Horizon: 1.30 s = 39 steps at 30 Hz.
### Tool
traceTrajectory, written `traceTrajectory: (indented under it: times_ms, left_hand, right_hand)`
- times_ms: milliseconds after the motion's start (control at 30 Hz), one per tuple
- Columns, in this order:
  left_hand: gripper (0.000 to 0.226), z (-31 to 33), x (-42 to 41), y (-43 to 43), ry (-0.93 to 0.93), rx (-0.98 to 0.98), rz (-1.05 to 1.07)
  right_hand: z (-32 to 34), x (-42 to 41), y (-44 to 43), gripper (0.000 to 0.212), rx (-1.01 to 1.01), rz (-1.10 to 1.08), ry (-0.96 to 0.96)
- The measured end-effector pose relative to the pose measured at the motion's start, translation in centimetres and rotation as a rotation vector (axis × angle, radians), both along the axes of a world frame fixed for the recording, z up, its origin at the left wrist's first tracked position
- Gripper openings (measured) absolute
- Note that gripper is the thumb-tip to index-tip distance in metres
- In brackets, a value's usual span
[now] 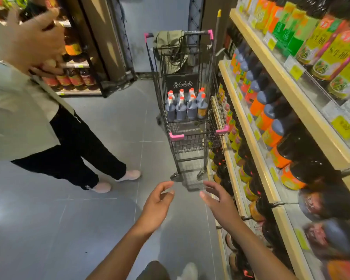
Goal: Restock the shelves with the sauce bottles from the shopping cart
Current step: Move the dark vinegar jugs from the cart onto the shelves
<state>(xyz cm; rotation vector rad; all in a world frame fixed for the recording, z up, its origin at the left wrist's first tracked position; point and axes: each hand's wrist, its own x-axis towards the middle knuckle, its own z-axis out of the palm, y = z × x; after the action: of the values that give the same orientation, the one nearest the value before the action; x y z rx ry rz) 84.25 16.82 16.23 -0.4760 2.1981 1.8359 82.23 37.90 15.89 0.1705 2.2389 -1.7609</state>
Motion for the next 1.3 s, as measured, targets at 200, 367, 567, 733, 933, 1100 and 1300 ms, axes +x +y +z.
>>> traceTrajectory:
  times_ms: [200,367,567,733,933,1100,1300]
  left_hand:
    - [0.023,-0.3,-9.9,-1.0,0.008,-0.005,0.068]
    - [0.024,-1.0,-19.4,-3.5,0.011,0.005,0.052]
    - [0.025,-1.2,-31.9,-6.7,-0.007,-0.023,-0.021]
    - [0.023,-1.1,-39.8,-8.0,-0.008,-0.026,-0.049]
    - [0.021,-3.1,-48.4,-8.3,-0.072,-0.007,-0.029]
    - [0.020,-4.6,-55.0,-7.9,-0.142,0.017,0.055]
    - [0.021,-7.3,-60.7,-7.6,-0.232,0.014,0.085]
  right_hand:
    - [-0.7,-11.0,-1.4,0.032,0.016,0.022,-0.021]
    - [-1.4,-20.2,-3.5,0.031,0.051,0.025,-0.025]
    - [-1.2,-30.3,-5.8,0.030,0.087,-0.029,-0.018]
    - [-1.5,-37.2,-6.7,0.029,0.093,-0.026,-0.036]
    - [-3.6,-46.3,-7.1,0.031,0.111,0.012,-0.116]
    - [-6.7,-54.9,-7.7,0.033,0.112,0.113,-0.196]
    - [-11.5,-63.8,-9.5,0.025,0.130,0.220,-0.307]
